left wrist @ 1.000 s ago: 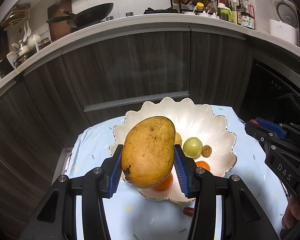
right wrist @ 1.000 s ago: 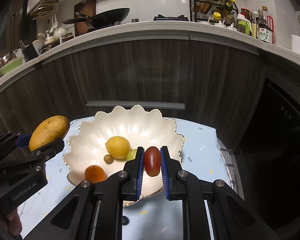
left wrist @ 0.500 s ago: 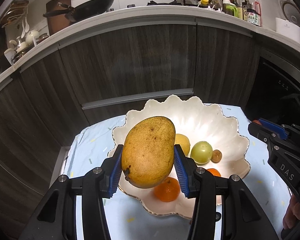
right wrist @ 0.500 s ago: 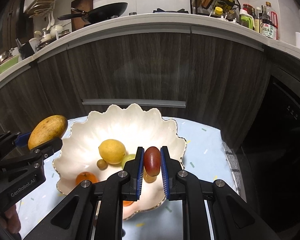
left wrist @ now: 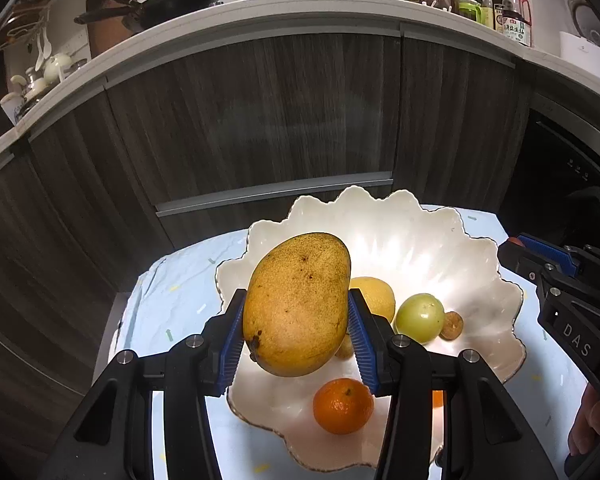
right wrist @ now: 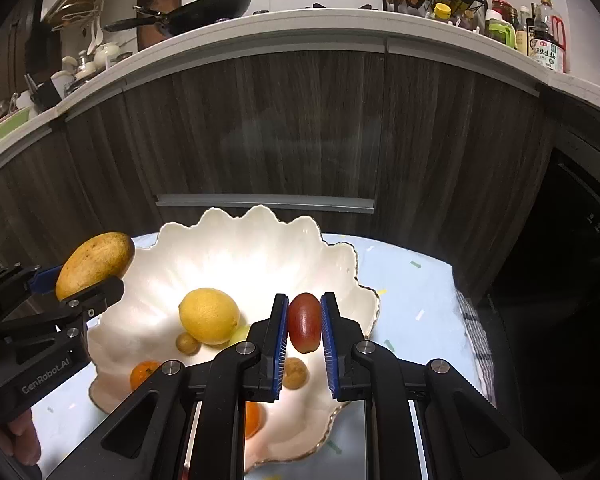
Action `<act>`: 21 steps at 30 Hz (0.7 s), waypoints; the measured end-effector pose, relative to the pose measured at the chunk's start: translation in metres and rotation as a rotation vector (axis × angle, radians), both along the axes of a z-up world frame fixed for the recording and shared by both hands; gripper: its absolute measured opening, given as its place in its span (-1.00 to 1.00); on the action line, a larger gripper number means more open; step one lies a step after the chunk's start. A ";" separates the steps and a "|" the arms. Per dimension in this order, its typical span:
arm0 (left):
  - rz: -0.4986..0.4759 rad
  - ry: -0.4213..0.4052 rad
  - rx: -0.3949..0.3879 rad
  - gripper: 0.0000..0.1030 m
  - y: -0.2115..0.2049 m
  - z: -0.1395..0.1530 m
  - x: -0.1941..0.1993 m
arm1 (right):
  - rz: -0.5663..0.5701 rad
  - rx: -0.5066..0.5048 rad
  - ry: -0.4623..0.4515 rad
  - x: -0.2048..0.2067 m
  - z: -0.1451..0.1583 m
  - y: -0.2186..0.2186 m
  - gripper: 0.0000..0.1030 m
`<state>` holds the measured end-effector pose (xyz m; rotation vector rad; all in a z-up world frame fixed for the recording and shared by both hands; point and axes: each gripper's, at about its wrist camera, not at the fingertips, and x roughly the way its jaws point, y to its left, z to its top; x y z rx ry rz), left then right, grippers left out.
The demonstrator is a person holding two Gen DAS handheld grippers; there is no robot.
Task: Organize fruits
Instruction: 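Lift the mango and red date and carry both over the white bowl, then open both grippers to drop the mango and red date into the bowl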
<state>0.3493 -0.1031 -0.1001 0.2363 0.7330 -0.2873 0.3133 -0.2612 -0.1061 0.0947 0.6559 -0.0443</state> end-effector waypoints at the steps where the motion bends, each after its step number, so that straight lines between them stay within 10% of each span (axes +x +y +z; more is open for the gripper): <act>1: 0.000 0.002 0.000 -0.08 0.000 -0.001 0.001 | 0.001 0.000 0.002 0.002 -0.001 0.000 -0.66; 21: -0.012 0.090 0.020 -0.06 -0.003 -0.027 0.022 | 0.030 -0.006 0.072 0.033 -0.018 0.006 -0.65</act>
